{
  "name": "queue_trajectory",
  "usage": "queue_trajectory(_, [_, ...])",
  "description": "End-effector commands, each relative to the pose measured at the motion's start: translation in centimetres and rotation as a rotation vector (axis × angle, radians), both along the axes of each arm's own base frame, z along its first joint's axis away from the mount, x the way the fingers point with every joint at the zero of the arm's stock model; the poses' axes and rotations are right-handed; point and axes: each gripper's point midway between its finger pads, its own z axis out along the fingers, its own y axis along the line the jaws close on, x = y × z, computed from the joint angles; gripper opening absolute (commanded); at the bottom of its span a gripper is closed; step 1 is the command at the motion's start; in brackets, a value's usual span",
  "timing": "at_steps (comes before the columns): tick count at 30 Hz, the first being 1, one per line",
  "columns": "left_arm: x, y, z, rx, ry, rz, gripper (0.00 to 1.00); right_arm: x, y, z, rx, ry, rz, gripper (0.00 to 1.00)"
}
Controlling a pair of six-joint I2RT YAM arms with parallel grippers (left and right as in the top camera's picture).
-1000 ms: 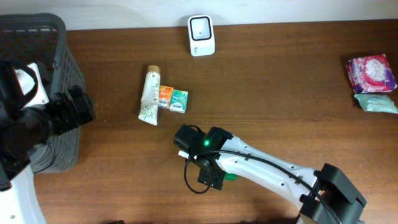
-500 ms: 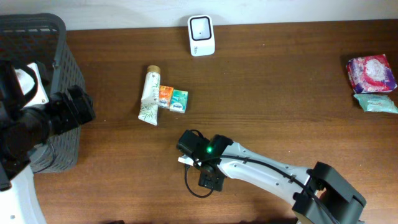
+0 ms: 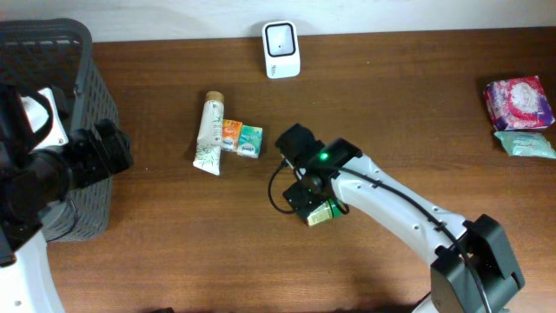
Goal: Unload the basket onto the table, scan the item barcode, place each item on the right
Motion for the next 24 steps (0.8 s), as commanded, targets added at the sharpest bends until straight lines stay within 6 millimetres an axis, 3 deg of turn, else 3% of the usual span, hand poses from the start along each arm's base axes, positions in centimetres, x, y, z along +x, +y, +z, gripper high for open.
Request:
queue_trajectory(1, [0.0,0.1,0.0,-0.005,-0.002,0.013,0.99,-0.9,-1.2,-0.1,0.024,0.062,-0.143,0.99])
queue_trajectory(5, [0.0,0.1,0.0,-0.005,-0.002,0.013,0.99,-1.0,-3.4,-0.9,0.038,0.091,-0.466,0.99])
queue_trajectory(7, [0.0,0.1,0.0,-0.005,-0.002,0.013,0.99,-1.5,-2.3,-1.0,0.109,0.142,-0.533,0.99])
queue_trajectory(9, [0.0,0.1,0.0,-0.005,-0.002,0.013,0.99,-2.6,0.4,-0.8,0.231,0.246,-0.513,0.99])
queue_trajectory(11, [0.0,0.1,0.0,-0.005,-0.002,0.013,0.99,-2.4,1.0,-0.7,0.255,0.246,-0.514,0.99])
queue_trajectory(15, [0.0,0.1,0.0,-0.005,-0.002,0.012,0.99,-2.1,0.6,-0.8,0.242,0.23,-0.589,0.99])
queue_trajectory(18, [0.0,0.1,0.0,-0.005,-0.002,0.013,0.99,-1.7,-1.2,-1.4,0.148,0.171,-0.612,0.99])
queue_trajectory(24, [0.0,0.1,0.0,-0.005,-0.002,0.013,0.99,-2.3,-1.7,-3.7,0.078,0.225,-0.619,0.98])
